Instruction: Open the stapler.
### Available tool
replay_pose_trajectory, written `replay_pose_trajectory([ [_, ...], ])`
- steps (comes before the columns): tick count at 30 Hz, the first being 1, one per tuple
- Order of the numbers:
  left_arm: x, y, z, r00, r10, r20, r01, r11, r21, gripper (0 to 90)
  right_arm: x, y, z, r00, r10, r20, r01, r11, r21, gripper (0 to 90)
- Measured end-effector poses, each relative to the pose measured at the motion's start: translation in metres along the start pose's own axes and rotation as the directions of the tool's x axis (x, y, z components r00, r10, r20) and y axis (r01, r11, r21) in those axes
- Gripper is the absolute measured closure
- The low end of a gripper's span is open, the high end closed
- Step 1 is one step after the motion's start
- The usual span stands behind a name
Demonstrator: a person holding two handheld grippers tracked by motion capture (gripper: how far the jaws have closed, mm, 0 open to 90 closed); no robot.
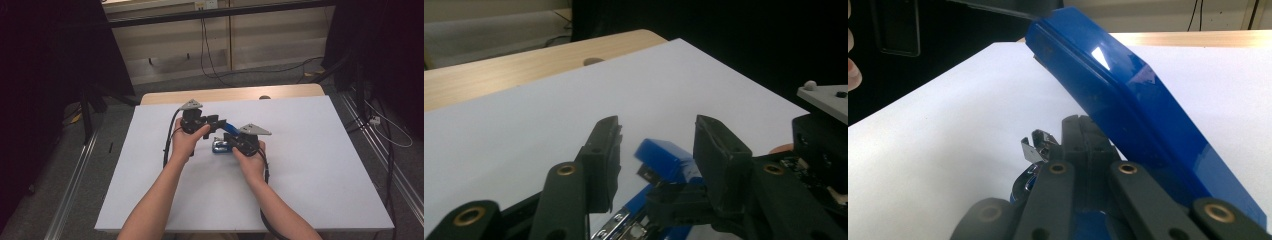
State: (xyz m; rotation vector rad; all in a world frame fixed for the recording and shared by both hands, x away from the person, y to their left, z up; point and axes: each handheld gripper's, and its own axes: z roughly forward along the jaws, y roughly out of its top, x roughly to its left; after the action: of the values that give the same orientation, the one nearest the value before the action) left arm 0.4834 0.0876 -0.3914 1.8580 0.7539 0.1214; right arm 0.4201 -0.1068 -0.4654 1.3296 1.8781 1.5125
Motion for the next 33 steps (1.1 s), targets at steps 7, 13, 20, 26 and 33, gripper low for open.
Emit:
replay_pose_trajectory([
  [7, 0.012, -0.017, -0.008, 0.9987, -0.035, -0.038, 0.034, 0.9992, -0.022, 66.2, -0.002, 0.001, -0.001, 1.0, -0.003, 0.002, 0.003, 1.0, -0.002, 90.0],
  [13, 0.018, -0.031, -0.006, 0.9974, -0.056, -0.045, 0.057, 0.9982, 0.02, 75.1, -0.002, 0.001, -0.001, 0.9999, -0.009, 0.006, 0.009, 1.0, 0.001, 90.0],
  [20, 0.011, -0.036, 0.004, 0.9997, -0.022, -0.009, 0.022, 0.997, 0.074, 83.8, -0.001, 0.001, -0.001, 0.9999, -0.012, 0.007, 0.012, 1.0, 0.003, 90.0],
  [26, 0.005, -0.038, 0.012, 0.9999, 0.007, 0.011, -0.009, 0.9919, 0.127, 90.0, -0.001, 0.0, -0.002, 0.9998, -0.017, 0.005, 0.017, 1.0, 0.007, 90.0],
  [33, 0.006, -0.039, 0.012, 0.9992, 0.026, -0.031, -0.022, 0.9907, 0.135, 90.0, 0.0, 0.0, -0.002, 0.9999, -0.014, 0.004, 0.014, 1.0, 0.01, 90.0],
])
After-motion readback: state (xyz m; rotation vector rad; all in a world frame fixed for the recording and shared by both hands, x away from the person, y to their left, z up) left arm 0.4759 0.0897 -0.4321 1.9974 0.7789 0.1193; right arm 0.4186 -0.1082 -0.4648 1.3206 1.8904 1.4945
